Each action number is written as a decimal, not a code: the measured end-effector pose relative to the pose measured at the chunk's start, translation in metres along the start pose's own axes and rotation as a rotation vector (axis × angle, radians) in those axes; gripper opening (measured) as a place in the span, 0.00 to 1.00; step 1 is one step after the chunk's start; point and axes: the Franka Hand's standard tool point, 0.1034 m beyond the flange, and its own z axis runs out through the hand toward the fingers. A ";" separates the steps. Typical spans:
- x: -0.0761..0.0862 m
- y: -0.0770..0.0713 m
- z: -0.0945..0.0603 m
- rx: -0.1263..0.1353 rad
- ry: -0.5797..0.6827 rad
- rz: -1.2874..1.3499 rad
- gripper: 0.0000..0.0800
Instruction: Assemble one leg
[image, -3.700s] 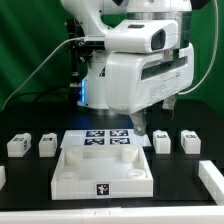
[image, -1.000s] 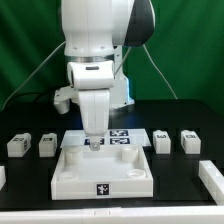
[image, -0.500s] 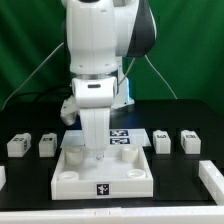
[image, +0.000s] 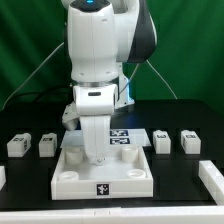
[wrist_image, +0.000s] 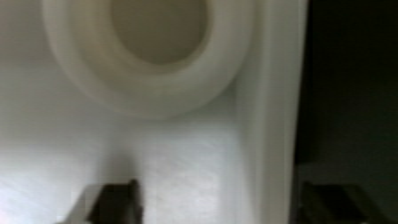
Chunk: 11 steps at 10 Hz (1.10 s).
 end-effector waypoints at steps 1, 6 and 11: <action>0.000 0.000 0.000 0.000 0.000 0.000 0.38; -0.001 0.003 -0.002 -0.014 0.000 0.001 0.08; 0.000 0.003 -0.002 -0.015 0.000 0.001 0.08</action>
Offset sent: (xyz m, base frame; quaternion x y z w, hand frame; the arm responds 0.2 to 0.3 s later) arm 0.0000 0.0000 0.0000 0.0000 0.0000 0.0000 1.0000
